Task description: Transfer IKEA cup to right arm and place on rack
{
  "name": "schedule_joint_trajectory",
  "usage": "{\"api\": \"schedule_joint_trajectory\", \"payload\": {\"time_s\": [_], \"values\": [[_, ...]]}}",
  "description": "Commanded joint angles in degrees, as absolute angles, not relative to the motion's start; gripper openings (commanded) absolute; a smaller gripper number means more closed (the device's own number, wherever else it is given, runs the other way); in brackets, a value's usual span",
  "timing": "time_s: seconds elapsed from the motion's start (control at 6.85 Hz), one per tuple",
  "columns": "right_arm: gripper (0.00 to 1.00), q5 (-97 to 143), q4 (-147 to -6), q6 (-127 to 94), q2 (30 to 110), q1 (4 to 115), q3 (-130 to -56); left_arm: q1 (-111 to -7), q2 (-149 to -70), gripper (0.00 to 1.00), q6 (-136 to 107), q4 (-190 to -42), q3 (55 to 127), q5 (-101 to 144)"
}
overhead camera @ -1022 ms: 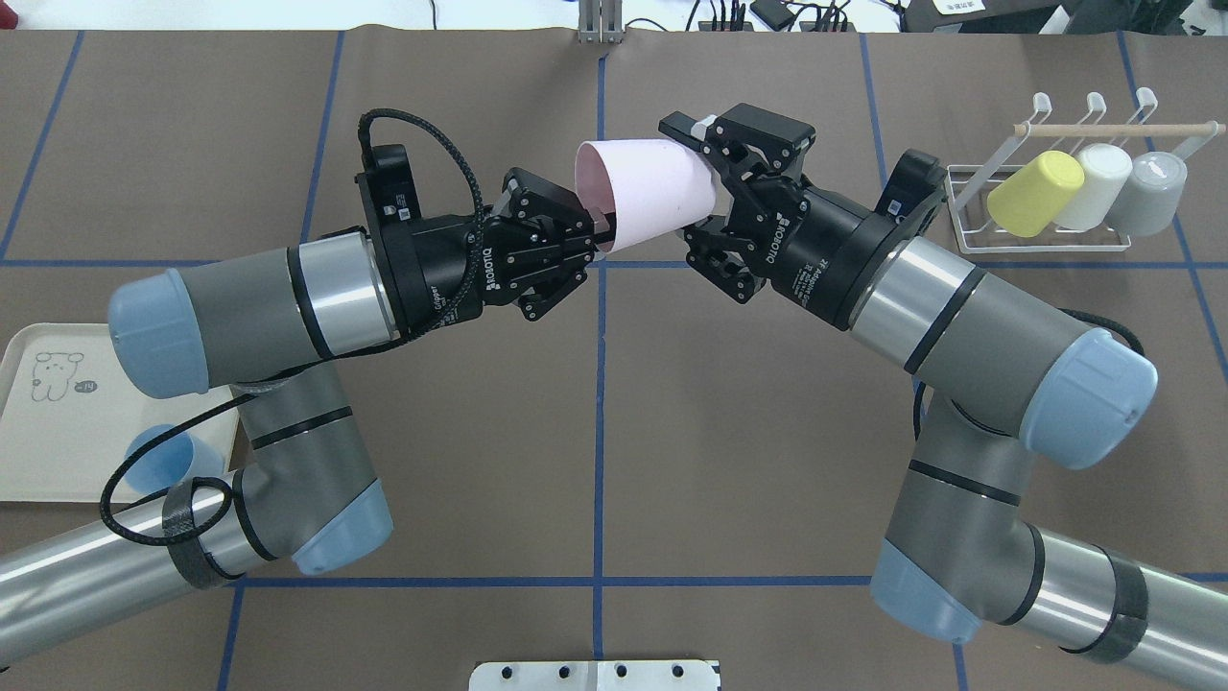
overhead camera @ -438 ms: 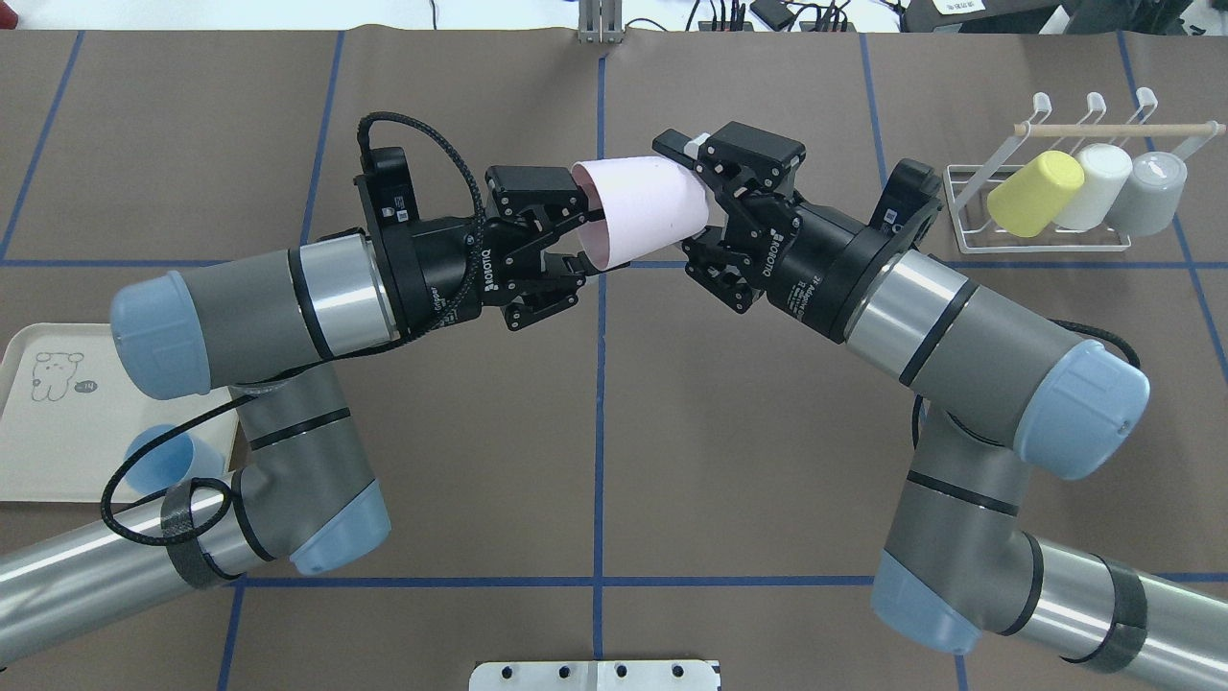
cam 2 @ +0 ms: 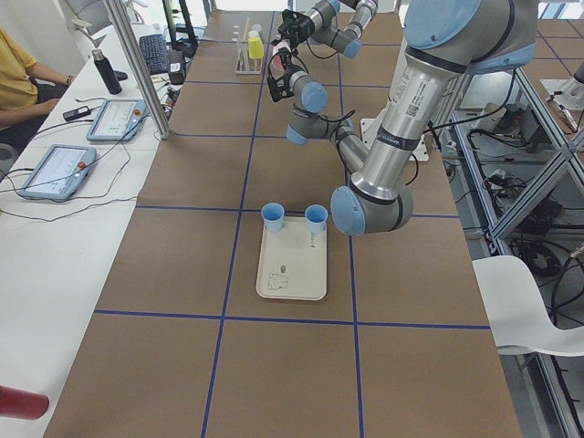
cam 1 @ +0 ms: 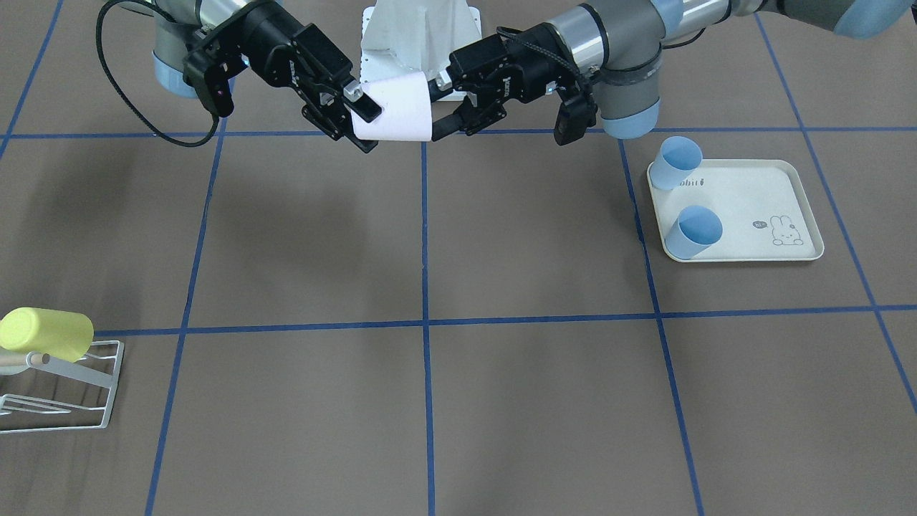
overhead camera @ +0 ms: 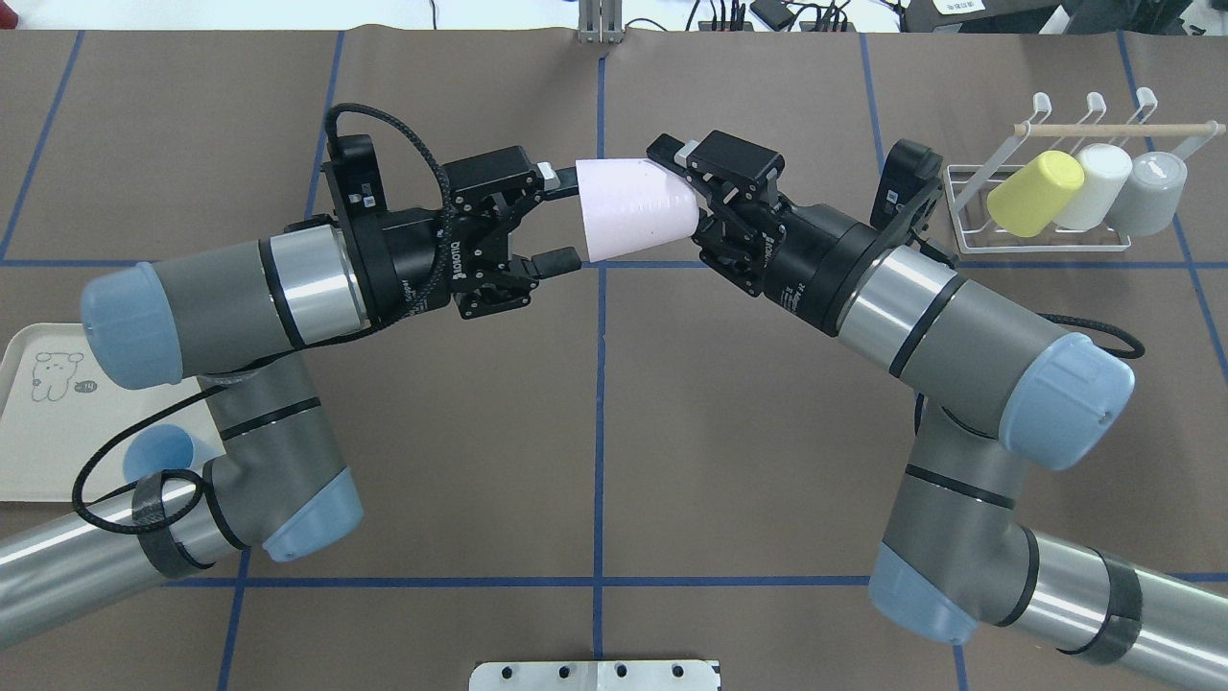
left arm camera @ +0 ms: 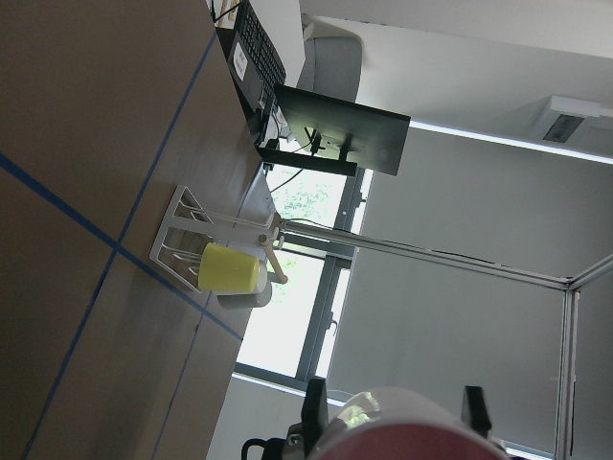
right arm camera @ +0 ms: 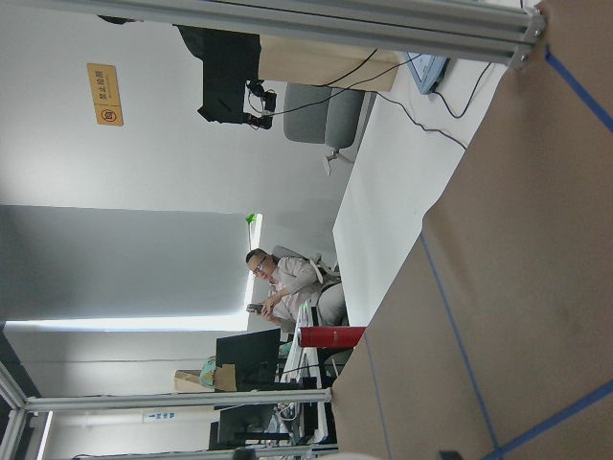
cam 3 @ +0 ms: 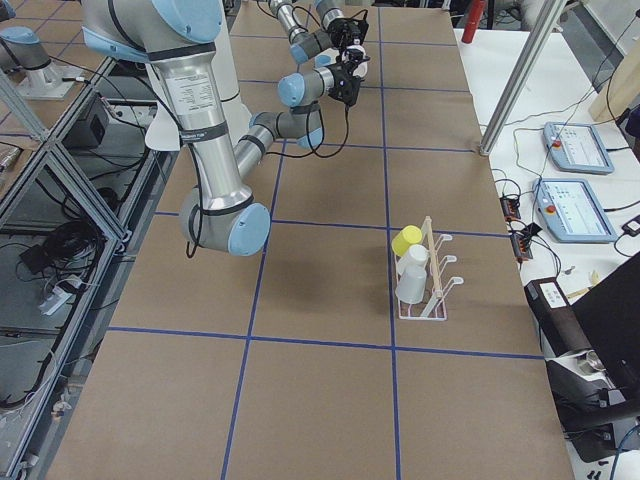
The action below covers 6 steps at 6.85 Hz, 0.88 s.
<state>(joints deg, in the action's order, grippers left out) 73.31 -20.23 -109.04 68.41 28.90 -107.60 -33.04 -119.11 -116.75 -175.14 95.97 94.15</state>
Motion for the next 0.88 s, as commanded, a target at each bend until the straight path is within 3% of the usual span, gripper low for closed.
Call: {"api": "schedule_joint_trajectory", "payload": {"time_s": [0.0, 0.29, 0.44, 0.73], "values": [[0.00, 73.2, -29.7, -99.1, 68.2, 34.9, -107.4, -35.1, -116.1, 0.99, -106.8, -172.0, 96.2, 95.4], [0.00, 73.3, -47.8, -88.3, 66.5, 43.5, -107.3, -35.2, -116.4, 0.99, -105.6, -168.8, 96.5, 95.2], [0.00, 73.3, -51.9, -79.7, 66.1, 47.6, -106.6, -35.2, -116.2, 0.99, -105.5, -168.7, 96.4, 95.0], [0.00, 73.6, -52.8, -69.8, 65.9, 54.6, -98.6, -35.2, -116.0, 0.99, -105.4, -168.7, 96.2, 95.0]]}}
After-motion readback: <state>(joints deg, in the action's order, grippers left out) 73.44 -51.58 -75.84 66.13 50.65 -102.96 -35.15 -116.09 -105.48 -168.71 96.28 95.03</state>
